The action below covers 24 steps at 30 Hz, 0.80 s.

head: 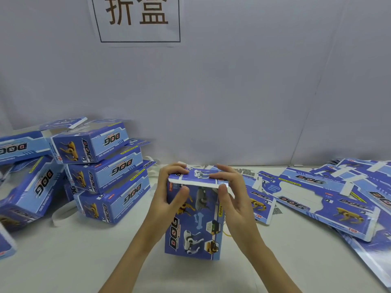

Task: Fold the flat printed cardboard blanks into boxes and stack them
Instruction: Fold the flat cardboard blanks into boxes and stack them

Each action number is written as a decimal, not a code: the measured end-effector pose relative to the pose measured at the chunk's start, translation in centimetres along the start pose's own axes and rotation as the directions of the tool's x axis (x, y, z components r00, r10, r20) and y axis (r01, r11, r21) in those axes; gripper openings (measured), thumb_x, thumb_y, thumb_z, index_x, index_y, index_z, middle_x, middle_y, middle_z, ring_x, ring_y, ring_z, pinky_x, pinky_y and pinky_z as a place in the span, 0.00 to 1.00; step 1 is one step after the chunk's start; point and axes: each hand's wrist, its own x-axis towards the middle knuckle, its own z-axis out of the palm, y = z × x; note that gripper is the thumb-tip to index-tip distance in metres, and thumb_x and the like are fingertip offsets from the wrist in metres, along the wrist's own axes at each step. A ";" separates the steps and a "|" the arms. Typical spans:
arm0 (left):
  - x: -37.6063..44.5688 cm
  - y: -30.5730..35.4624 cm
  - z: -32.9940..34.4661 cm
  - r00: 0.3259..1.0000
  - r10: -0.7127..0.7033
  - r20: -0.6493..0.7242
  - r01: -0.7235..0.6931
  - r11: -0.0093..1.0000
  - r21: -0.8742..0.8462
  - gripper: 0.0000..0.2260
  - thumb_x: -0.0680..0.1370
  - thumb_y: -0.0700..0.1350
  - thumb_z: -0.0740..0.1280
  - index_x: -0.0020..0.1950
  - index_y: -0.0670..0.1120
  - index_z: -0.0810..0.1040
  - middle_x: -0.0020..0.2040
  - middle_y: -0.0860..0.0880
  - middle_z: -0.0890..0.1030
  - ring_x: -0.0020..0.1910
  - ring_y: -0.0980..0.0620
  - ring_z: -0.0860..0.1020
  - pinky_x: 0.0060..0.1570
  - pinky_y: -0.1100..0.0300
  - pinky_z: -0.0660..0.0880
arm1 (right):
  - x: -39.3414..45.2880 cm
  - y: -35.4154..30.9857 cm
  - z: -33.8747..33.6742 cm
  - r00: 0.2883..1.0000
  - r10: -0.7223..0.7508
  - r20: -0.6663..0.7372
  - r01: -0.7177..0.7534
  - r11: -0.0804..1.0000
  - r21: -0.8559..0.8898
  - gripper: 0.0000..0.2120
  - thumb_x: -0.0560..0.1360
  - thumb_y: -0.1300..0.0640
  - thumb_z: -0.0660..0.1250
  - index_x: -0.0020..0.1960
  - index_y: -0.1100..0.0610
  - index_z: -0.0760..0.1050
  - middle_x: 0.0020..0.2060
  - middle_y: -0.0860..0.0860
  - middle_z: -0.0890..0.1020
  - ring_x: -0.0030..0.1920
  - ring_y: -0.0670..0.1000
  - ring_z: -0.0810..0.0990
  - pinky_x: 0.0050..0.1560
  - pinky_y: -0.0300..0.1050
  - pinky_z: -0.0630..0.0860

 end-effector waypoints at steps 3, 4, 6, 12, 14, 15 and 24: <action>0.3 0.1 0.3 0.998 -0.015 -0.065 0.013 0.999 -0.039 0.23 0.74 0.72 0.69 0.58 0.56 0.79 0.65 0.53 0.79 0.68 0.42 0.79 0.45 0.54 0.84 | 0.0 -0.2 0.1 0.999 0.050 -0.012 -0.049 0.998 0.034 0.09 0.80 0.50 0.67 0.59 0.41 0.80 0.72 0.46 0.75 0.77 0.54 0.70 0.56 0.65 0.84; 0.4 0.0 0.3 0.996 0.009 -0.094 -0.010 1.000 -0.006 0.23 0.74 0.72 0.67 0.58 0.56 0.79 0.64 0.54 0.80 0.67 0.42 0.79 0.44 0.55 0.84 | 0.0 -0.2 0.2 0.999 0.046 -0.026 -0.045 0.999 0.026 0.10 0.79 0.51 0.67 0.60 0.43 0.81 0.70 0.46 0.75 0.77 0.53 0.70 0.55 0.64 0.85; 0.5 -0.1 0.4 0.988 0.060 -0.141 -0.049 0.996 0.076 0.24 0.75 0.72 0.66 0.61 0.57 0.77 0.64 0.56 0.80 0.66 0.46 0.80 0.42 0.58 0.84 | -0.1 -0.3 0.6 0.997 0.011 -0.075 -0.011 1.000 0.001 0.11 0.79 0.51 0.68 0.61 0.46 0.81 0.69 0.47 0.76 0.76 0.52 0.71 0.52 0.61 0.86; 0.3 -0.8 0.3 0.970 0.237 -0.061 -0.175 0.845 0.505 0.40 0.72 0.71 0.72 0.79 0.61 0.60 0.74 0.62 0.67 0.76 0.53 0.69 0.64 0.64 0.76 | -0.1 -0.3 1.1 0.931 -0.025 -0.363 0.050 0.997 0.061 0.10 0.80 0.54 0.68 0.60 0.47 0.81 0.69 0.49 0.74 0.74 0.50 0.73 0.50 0.42 0.85; -0.2 -1.5 0.7 0.979 0.182 0.090 -0.196 0.726 0.660 0.54 0.67 0.74 0.75 0.84 0.56 0.52 0.79 0.60 0.62 0.78 0.51 0.65 0.70 0.53 0.74 | -0.1 0.2 1.0 0.931 0.034 -0.365 -0.001 0.996 0.090 0.10 0.81 0.52 0.69 0.62 0.48 0.80 0.70 0.47 0.75 0.74 0.50 0.74 0.53 0.48 0.86; -0.5 -1.9 1.0 0.982 0.154 0.113 -0.187 0.658 0.729 0.59 0.65 0.76 0.75 0.85 0.55 0.47 0.81 0.60 0.58 0.80 0.52 0.62 0.73 0.49 0.71 | -0.1 0.4 0.9 0.939 0.042 -0.340 -0.015 0.997 0.082 0.11 0.82 0.50 0.68 0.64 0.47 0.79 0.68 0.46 0.76 0.72 0.49 0.75 0.55 0.50 0.85; 0.2 -0.3 -1.1 0.982 -0.189 0.021 0.189 0.961 -0.200 0.33 0.68 0.66 0.77 0.72 0.64 0.76 0.66 0.51 0.82 0.60 0.51 0.84 0.49 0.55 0.83 | 0.3 1.8 -0.3 0.824 0.506 0.257 -0.529 0.848 0.027 0.34 0.67 0.18 0.62 0.72 0.23 0.67 0.68 0.41 0.80 0.66 0.43 0.81 0.68 0.55 0.78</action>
